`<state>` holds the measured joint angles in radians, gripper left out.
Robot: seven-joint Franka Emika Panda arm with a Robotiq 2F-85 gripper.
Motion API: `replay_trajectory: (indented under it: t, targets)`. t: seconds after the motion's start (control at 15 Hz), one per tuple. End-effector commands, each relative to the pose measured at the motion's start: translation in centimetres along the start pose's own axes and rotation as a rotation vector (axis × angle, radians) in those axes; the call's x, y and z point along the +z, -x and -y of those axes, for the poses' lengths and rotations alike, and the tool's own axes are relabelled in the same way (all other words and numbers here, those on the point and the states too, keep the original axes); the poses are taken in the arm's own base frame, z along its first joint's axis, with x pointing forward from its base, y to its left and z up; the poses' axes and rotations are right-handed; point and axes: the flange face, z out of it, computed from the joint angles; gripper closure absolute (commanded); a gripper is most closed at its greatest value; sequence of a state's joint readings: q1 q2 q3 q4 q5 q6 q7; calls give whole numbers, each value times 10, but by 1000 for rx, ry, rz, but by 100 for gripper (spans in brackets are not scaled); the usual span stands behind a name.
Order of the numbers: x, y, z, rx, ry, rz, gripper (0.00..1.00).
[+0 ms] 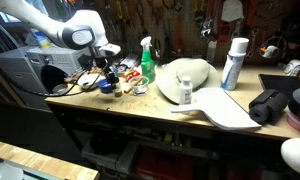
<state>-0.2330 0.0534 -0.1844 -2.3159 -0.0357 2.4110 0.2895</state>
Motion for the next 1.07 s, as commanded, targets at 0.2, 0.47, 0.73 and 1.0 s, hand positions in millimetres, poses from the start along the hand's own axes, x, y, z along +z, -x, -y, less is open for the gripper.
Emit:
replay_trajectory:
  t: [0.2, 0.47, 0.73, 1.0]
  targets:
    - [12, -5, 7, -43, -55, -15, 18]
    - [13, -9, 9, -54, -50, -42, 14]
    - [17, -11, 8, -56, -37, -44, 18]
    - [20, -12, 8, -55, -33, -51, 30]
